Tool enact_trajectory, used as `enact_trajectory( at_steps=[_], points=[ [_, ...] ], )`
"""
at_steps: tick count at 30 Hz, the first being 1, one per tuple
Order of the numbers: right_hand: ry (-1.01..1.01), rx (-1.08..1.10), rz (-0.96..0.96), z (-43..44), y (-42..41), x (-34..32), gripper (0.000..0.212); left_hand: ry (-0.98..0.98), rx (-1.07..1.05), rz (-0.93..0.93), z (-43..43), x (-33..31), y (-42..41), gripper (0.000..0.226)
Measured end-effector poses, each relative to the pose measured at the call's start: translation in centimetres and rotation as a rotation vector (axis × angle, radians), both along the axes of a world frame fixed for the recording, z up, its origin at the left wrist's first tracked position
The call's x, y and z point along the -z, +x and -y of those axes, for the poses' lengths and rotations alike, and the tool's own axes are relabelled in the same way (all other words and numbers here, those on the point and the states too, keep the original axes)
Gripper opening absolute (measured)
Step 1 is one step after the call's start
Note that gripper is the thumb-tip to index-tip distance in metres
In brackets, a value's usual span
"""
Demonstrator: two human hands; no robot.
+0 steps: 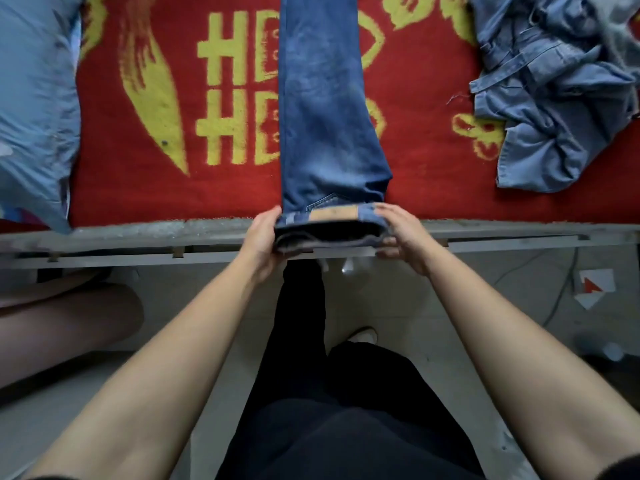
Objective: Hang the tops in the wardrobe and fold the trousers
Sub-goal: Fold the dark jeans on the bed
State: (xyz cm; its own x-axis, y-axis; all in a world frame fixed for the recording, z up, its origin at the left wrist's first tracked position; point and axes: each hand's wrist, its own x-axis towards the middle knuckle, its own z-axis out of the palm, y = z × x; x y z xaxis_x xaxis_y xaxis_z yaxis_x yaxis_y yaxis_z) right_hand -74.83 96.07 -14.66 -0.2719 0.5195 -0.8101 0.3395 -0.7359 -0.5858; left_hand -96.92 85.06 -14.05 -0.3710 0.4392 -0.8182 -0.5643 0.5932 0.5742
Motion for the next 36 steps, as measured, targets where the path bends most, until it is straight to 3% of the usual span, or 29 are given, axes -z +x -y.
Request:
enact_trajectory(
  at_steps=[7,9,12,14,16,20,22,25,29,32,36],
  points=[
    [0.034,0.169,0.077,-10.5,-6.2,0.8,0.035,0.053,0.053,0.061,-11.4,0.4,-6.7,0.055],
    [0.056,0.186,0.107,-13.1,-7.8,2.2,0.039,0.054,0.097,0.025,-14.3,1.7,-7.9,0.051],
    [0.213,-0.027,0.307,-15.2,-9.4,5.3,0.035,-0.104,0.255,-0.304,-16.5,5.6,-9.2,0.044],
    [0.362,-0.250,0.513,-15.2,-9.4,7.3,0.051,-0.224,0.495,-0.527,-16.4,7.8,-9.6,0.059],
    [0.470,-0.370,0.599,-14.2,-9.6,8.0,0.067,-0.230,0.716,-0.672,-15.7,8.7,-9.2,0.074],
    [0.999,-0.548,0.733,-12.3,-9.7,7.8,0.063,0.006,1.090,-1.274,-14.7,8.9,-8.0,0.067],
    [1.242,-0.656,0.719,-11.4,-9.2,7.7,0.059,0.230,1.153,-1.396,-14.8,9.0,-7.9,0.055],
    [1.327,-0.893,0.632,-9.2,-7.9,7.9,0.077,0.384,1.338,-1.450,-14.1,9.2,-7.8,0.068],
    [1.229,-1.229,0.673,-7.2,-6.7,8.7,0.106,0.263,1.732,-1.450,-12.2,9.9,-8.1,0.111],
    [1.199,-1.291,0.757,-7.4,-7.3,9.8,0.106,0.061,1.850,-1.410,-12.0,10.9,-8.1,0.117],
    [1.101,-1.346,0.789,-7.8,-8.2,10.3,0.101,-0.048,1.865,-1.240,-12.6,11.3,-7.0,0.113]
  ],
)
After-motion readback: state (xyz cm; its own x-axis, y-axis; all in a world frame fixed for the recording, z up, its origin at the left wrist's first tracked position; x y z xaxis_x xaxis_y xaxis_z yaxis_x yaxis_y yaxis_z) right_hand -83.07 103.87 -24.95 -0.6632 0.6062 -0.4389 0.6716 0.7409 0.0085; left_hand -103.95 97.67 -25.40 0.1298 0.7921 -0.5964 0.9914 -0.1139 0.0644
